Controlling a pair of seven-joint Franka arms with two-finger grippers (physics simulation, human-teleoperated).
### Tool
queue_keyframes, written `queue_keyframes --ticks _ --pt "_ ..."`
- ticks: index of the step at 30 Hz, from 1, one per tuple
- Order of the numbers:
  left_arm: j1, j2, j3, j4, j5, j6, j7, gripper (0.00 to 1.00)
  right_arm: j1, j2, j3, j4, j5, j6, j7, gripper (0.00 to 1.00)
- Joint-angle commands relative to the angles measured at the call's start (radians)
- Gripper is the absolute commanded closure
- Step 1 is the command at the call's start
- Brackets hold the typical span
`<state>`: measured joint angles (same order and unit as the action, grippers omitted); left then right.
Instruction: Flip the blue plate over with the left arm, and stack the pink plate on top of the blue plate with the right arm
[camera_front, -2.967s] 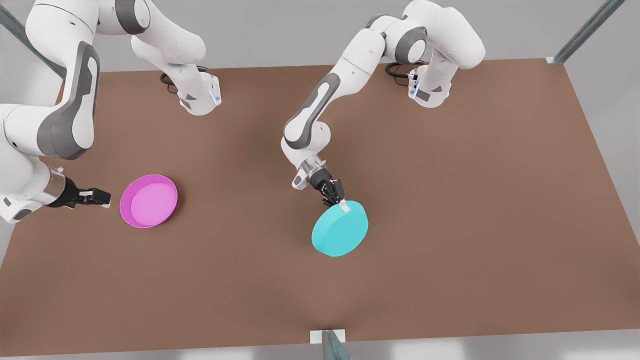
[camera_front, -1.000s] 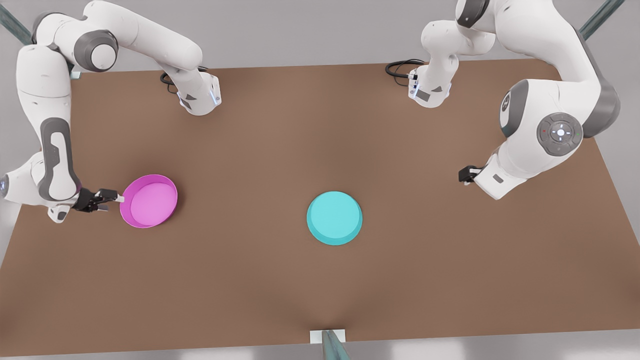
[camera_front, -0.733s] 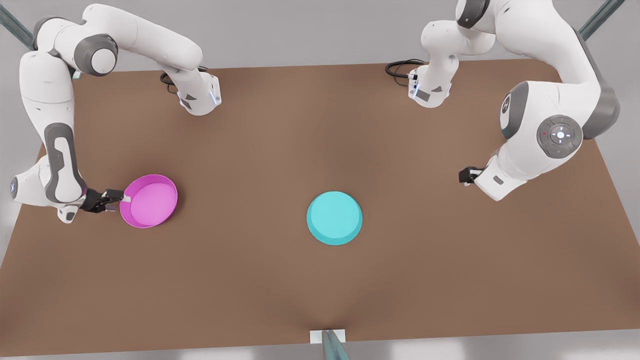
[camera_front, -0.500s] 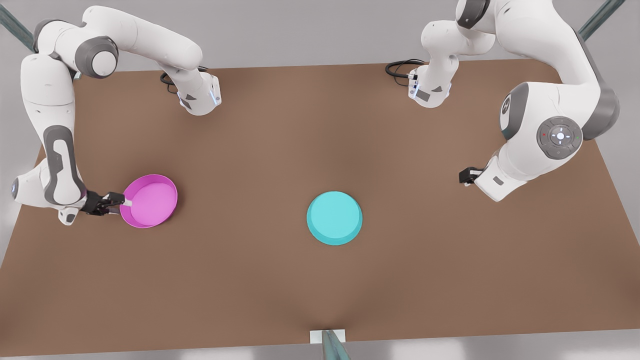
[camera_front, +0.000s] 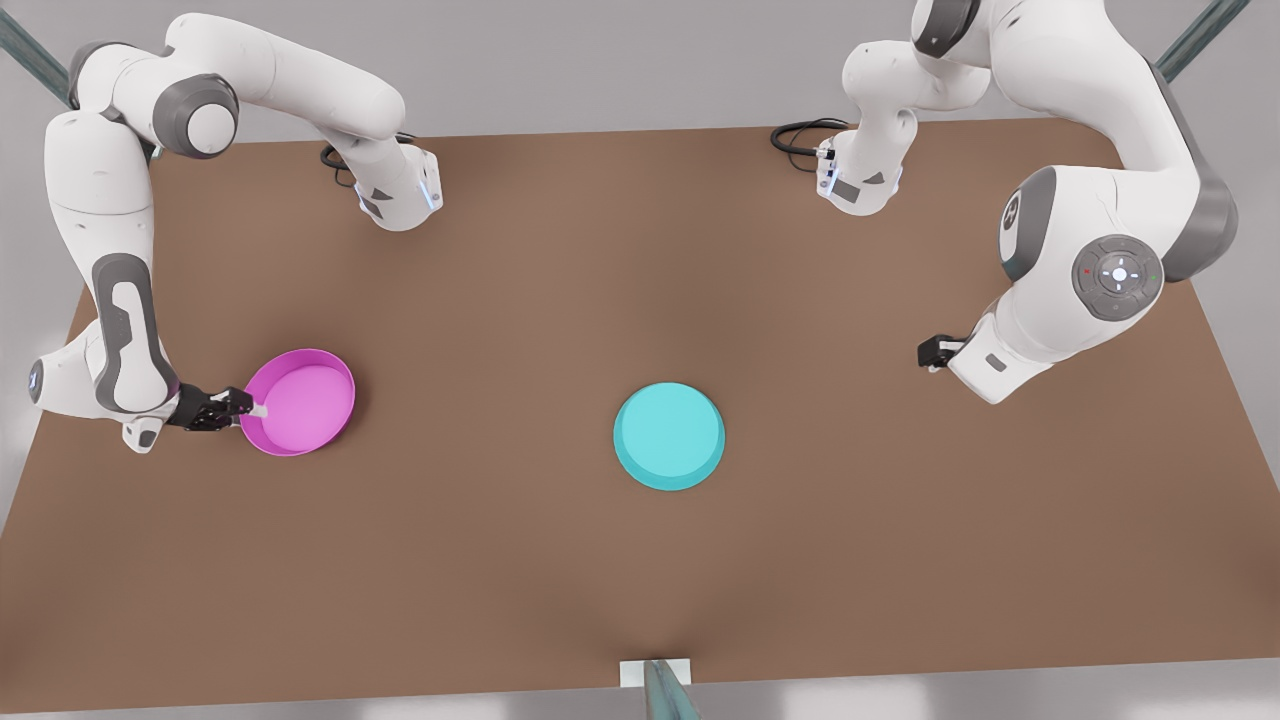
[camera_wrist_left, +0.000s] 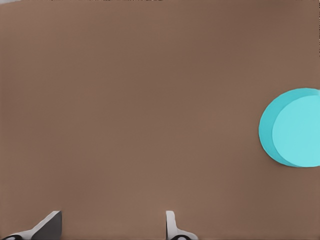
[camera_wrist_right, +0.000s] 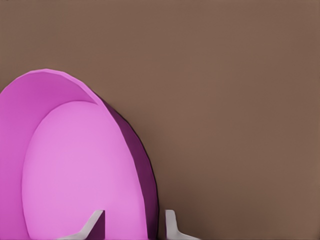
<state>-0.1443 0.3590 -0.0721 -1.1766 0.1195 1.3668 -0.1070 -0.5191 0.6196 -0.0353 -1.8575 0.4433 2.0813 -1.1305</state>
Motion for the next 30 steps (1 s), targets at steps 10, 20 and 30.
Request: queue_keyframes --ticks 10,20,30 --pt "0.000 0.000 0.002 0.000 0.000 0.000 0.000 0.00 0.007 0.000 0.000 0.000 -0.005 -0.001 0.005 0.67" --pt "0.000 0.003 0.002 0.000 0.000 0.000 0.001 0.00 0.008 -0.003 -0.001 0.000 -0.006 -0.004 0.003 0.73" --pt "0.002 0.006 0.002 0.000 0.000 0.000 0.001 0.00 0.019 0.005 -0.002 -0.005 -0.005 0.002 0.003 0.79"
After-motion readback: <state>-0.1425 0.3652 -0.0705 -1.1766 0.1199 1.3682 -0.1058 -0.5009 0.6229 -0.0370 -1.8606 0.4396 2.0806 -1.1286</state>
